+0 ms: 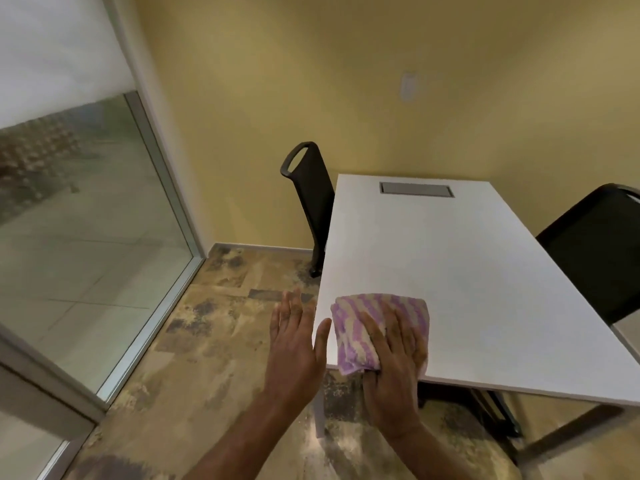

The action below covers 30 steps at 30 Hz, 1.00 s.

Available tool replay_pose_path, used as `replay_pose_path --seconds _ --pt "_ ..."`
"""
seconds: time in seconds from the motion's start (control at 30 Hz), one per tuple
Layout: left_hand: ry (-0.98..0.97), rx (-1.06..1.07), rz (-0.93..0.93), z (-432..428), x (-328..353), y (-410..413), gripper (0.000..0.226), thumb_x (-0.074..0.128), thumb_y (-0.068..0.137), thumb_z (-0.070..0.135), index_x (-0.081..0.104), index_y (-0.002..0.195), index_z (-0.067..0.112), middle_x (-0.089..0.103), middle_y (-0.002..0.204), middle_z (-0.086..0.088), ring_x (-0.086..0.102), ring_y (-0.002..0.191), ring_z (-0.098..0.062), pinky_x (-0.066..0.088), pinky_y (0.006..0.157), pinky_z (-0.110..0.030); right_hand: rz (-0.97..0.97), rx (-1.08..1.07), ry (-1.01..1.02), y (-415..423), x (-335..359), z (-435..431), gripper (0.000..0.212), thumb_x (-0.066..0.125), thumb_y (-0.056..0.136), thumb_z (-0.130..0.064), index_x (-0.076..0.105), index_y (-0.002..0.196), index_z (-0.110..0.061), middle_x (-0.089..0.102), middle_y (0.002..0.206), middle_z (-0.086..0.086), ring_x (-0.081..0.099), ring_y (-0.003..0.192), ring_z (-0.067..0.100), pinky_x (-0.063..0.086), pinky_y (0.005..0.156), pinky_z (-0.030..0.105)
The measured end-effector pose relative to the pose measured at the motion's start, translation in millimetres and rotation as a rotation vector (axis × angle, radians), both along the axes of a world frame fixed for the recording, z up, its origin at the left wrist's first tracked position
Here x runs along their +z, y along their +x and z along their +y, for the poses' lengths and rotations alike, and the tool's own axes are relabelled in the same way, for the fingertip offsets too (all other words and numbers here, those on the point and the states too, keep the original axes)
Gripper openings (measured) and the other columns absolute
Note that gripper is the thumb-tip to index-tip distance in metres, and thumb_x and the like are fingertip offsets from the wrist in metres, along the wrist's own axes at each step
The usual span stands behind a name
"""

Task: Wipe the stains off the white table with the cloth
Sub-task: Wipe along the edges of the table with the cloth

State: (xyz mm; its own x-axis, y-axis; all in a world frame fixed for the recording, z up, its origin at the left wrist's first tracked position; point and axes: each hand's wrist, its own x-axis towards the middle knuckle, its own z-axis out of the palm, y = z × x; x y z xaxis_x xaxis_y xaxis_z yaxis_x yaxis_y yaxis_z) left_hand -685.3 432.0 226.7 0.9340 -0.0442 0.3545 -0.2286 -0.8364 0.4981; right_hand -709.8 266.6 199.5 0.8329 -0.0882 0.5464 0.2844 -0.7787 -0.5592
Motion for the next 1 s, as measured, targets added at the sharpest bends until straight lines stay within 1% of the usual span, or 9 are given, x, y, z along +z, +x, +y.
replay_pose_path --seconds 0.2,0.3,0.37,0.5,0.57,0.67,0.8,0.87,1.0 --pt "0.074 -0.057 0.018 20 -7 69 0.061 0.019 0.105 0.053 0.032 0.157 0.023 0.005 0.17 0.002 -0.008 0.158 -0.012 -0.004 0.128 -0.034 0.018 -0.065 0.016 63 -22 9 0.056 0.041 0.094 -0.016 0.053 0.148 -0.016 0.041 0.16 0.017 0.028 0.153 0.036 0.025 0.118 0.066" --pt "0.094 -0.077 0.024 30 -3 102 0.06 0.021 0.106 0.052 0.031 0.157 0.022 0.004 0.171 0.002 -0.01 0.157 -0.011 -0.009 0.127 -0.029 -0.007 -0.091 0.011 94 -30 16 0.066 0.052 0.09 -0.005 0.042 0.153 -0.022 0.041 0.159 0.018 0.029 0.153 0.037 0.026 0.118 0.068" --pt "0.089 -0.085 0.022 37 0 122 0.057 0.026 0.107 0.049 0.033 0.157 0.021 0.006 0.171 0.001 -0.009 0.157 -0.01 -0.01 0.126 -0.028 -0.033 -0.116 0.002 113 -30 22 0.068 0.062 0.089 -0.004 0.043 0.152 -0.019 0.044 0.158 0.019 0.032 0.152 0.037 0.028 0.118 0.068" --pt "0.1 -0.132 0.008 53 1 157 0.056 0.027 0.108 0.047 0.034 0.156 0.02 0.008 0.17 0.0 -0.011 0.157 -0.007 -0.011 0.126 -0.027 -0.097 -0.197 -0.032 138 -27 41 0.063 0.067 0.087 -0.004 0.049 0.147 -0.014 0.048 0.154 0.02 0.035 0.149 0.037 0.021 0.123 0.057" --pt "0.095 -0.163 0.021 64 0 176 0.058 0.024 0.107 0.049 0.032 0.157 0.02 0.006 0.17 0.001 -0.013 0.156 -0.006 -0.012 0.125 -0.026 -0.082 -0.219 -0.048 149 -26 52 0.075 0.072 0.082 0.001 0.044 0.149 -0.019 0.047 0.155 0.018 0.033 0.15 0.035 0.018 0.125 0.054" --pt "0.08 -0.226 0.063 84 -6 204 0.064 0.015 0.105 0.054 0.028 0.159 0.022 -0.001 0.169 0.005 -0.016 0.156 -0.006 -0.013 0.125 -0.026 -0.033 -0.27 -0.051 165 -24 73 0.097 0.078 0.073 0.011 0.037 0.152 -0.028 0.046 0.157 0.015 0.032 0.151 0.034 0.024 0.121 0.062" --pt "0.079 -0.344 0.089 118 -8 239 0.065 0.015 0.105 0.055 0.028 0.159 0.021 0.0 0.17 0.005 -0.017 0.155 -0.006 -0.01 0.126 -0.03 -0.009 -0.389 -0.038 186 -17 111 0.086 0.071 0.075 0.01 0.047 0.15 -0.024 0.045 0.158 0.012 0.032 0.152 0.034 0.028 0.116 0.067" --pt "0.102 -0.421 0.085 137 -6 254 0.064 0.016 0.105 0.053 0.028 0.159 0.021 0.002 0.171 0.002 -0.016 0.156 -0.007 -0.009 0.127 -0.032 0.003 -0.466 -0.024 193 -12 134 0.077 0.06 0.077 0.004 0.051 0.148 -0.023 0.044 0.159 0.01 0.032 0.152 0.03 0.027 0.118 0.065" --pt "0.141 -0.532 0.06 168 -3 285 0.062 0.021 0.107 0.052 0.029 0.159 0.02 0.005 0.171 0.001 -0.012 0.157 -0.01 -0.005 0.128 -0.035 0.035 -0.6 0.011 207 0 177 0.075 0.045 0.074 -0.01 0.051 0.148 -0.026 0.043 0.159 0.006 0.031 0.152 0.026 0.027 0.117 0.062"
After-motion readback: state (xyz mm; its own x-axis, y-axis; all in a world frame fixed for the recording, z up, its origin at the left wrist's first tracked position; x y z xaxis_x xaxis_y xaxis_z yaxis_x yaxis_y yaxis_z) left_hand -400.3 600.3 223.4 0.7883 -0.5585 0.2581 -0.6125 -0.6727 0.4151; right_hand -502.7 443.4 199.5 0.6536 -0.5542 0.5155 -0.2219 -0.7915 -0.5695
